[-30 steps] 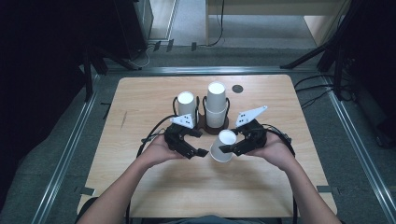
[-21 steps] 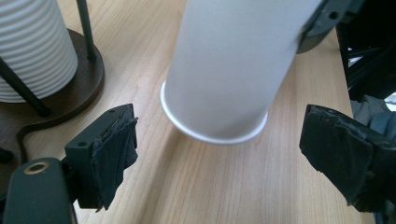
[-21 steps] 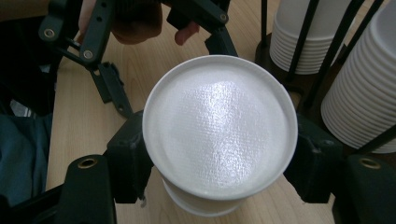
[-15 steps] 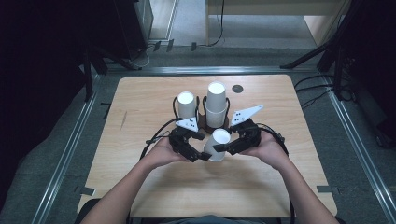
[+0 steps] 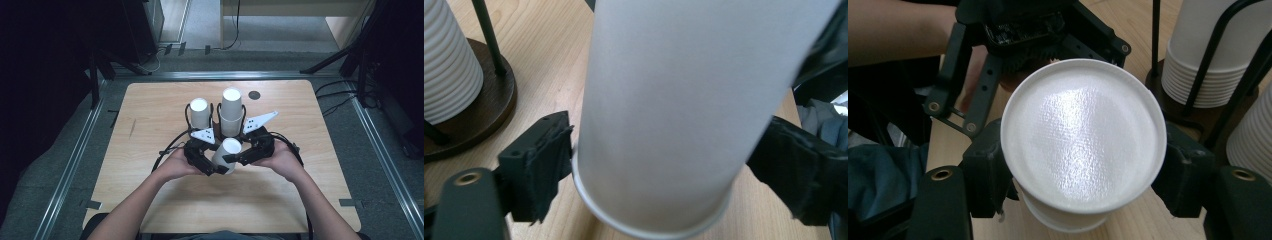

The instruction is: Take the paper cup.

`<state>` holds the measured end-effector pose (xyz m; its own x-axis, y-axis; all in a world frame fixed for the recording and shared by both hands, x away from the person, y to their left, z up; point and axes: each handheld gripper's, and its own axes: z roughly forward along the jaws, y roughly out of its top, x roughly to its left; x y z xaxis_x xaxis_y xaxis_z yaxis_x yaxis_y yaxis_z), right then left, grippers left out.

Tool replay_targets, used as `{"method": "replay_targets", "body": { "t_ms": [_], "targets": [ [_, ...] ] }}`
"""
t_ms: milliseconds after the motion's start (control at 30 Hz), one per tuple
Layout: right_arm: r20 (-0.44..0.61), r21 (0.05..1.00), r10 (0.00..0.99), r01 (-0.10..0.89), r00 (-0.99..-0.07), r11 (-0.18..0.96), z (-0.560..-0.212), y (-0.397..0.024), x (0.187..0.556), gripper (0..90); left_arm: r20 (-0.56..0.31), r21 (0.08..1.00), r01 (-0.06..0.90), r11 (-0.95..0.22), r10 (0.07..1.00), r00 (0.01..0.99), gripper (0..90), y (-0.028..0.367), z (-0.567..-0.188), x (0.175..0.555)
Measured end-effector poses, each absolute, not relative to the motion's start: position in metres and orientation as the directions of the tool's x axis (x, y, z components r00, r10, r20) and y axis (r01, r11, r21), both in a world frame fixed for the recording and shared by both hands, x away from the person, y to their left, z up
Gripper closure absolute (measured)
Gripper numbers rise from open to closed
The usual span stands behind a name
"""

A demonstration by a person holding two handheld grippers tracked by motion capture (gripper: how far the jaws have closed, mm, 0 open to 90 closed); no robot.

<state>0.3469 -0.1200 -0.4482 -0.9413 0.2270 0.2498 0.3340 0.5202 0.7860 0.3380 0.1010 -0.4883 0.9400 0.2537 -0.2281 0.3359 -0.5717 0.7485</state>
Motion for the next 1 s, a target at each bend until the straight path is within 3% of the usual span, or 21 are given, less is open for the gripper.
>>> {"method": "replay_targets", "body": {
  "t_ms": [367, 667, 1000],
  "targets": [
    [0.269, 0.786, 0.22, 0.346, -0.938, 0.512, -0.448, -0.122, 0.349, 33.1, -0.187, 0.763, 0.281, -0.582, 0.218, 0.958, 29.5, 0.101, -0.482, 0.335],
    [0.268, 0.785, 0.196, 0.332, -0.943, 0.522, -0.446, -0.128, 0.35, 28.4, -0.194, 0.733, 0.287, -0.616, 0.215, 0.957, 30.1, 0.109, -0.475, 0.337],
    [0.209, 0.726, 0.213, 0.297, -0.955, 0.62, -0.457, -0.134, 0.343, 28.2, -0.186, 0.68, 0.307, -0.666, 0.248, 0.951, 30.4, 0.119, -0.467, 0.345]
  ]
}}
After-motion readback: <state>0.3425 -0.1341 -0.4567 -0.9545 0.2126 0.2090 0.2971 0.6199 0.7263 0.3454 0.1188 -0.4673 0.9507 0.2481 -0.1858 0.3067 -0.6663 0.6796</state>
